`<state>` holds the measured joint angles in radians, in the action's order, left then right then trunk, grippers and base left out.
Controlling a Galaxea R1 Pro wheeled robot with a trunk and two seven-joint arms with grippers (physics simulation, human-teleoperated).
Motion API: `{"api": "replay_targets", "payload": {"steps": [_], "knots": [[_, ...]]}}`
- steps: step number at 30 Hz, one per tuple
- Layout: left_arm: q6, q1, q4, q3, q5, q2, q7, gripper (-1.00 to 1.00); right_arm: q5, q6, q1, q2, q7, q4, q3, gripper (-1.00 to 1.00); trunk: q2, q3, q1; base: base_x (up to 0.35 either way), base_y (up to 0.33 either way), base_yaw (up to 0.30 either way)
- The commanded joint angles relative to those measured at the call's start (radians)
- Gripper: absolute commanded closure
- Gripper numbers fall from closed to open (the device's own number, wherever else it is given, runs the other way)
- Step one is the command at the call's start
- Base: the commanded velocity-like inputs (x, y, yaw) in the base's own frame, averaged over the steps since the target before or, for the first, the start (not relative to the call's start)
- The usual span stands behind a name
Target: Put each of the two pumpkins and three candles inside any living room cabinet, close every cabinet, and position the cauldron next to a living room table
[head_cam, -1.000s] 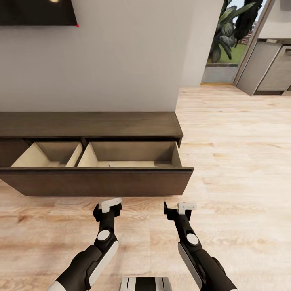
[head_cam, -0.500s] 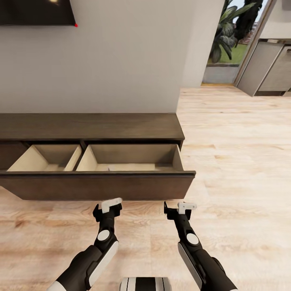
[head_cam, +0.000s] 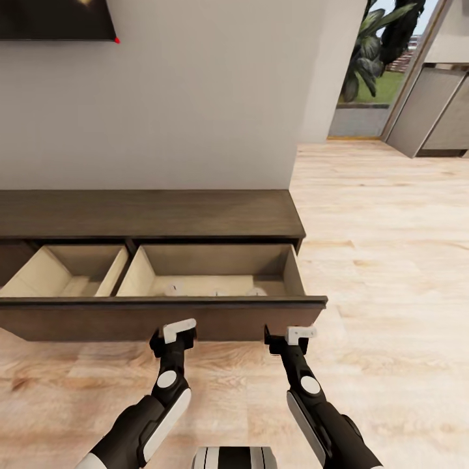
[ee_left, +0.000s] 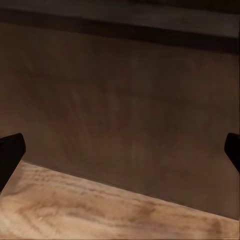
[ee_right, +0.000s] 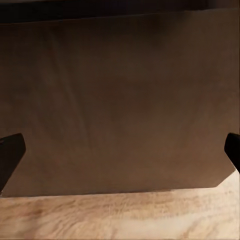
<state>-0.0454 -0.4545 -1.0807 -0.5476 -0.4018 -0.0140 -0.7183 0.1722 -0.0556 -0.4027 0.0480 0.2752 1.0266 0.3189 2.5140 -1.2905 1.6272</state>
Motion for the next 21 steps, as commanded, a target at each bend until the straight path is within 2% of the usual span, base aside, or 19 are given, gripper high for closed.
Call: {"api": "replay_targets", "payload": {"steps": [1, 6, 12, 21], "knots": [[-0.005, -0.001, -0.001, -0.005, -0.010, -0.001, -0.007, -1.00, 0.010, -0.006, -0.001, -0.001, 0.005, 0.000, 0.003, -1.00, 0.000, -0.001, 0.000, 0.202, 0.026, 0.000], [-0.005, -0.001, -0.001, -0.005, -0.009, -0.001, -0.007, -1.00, 0.010, -0.006, -0.001, 0.000, 0.005, 0.000, 0.003, -1.00, 0.000, -0.001, 0.000, 0.101, 0.008, 0.000], [-0.005, -0.001, -0.001, -0.005, -0.009, -0.001, -0.003, -1.00, 0.010, -0.006, -0.001, -0.001, 0.005, 0.000, 0.003, -1.00, 0.000, -0.001, 0.000, 0.259, 0.001, 0.000], [-0.005, -0.001, -0.001, -0.006, -0.010, -0.001, -0.009, -1.00, 0.010, -0.006, -0.001, -0.002, 0.005, 0.000, 0.002, -1.00, 0.000, -0.001, 0.000, 0.032, 0.000, 0.000]]}}
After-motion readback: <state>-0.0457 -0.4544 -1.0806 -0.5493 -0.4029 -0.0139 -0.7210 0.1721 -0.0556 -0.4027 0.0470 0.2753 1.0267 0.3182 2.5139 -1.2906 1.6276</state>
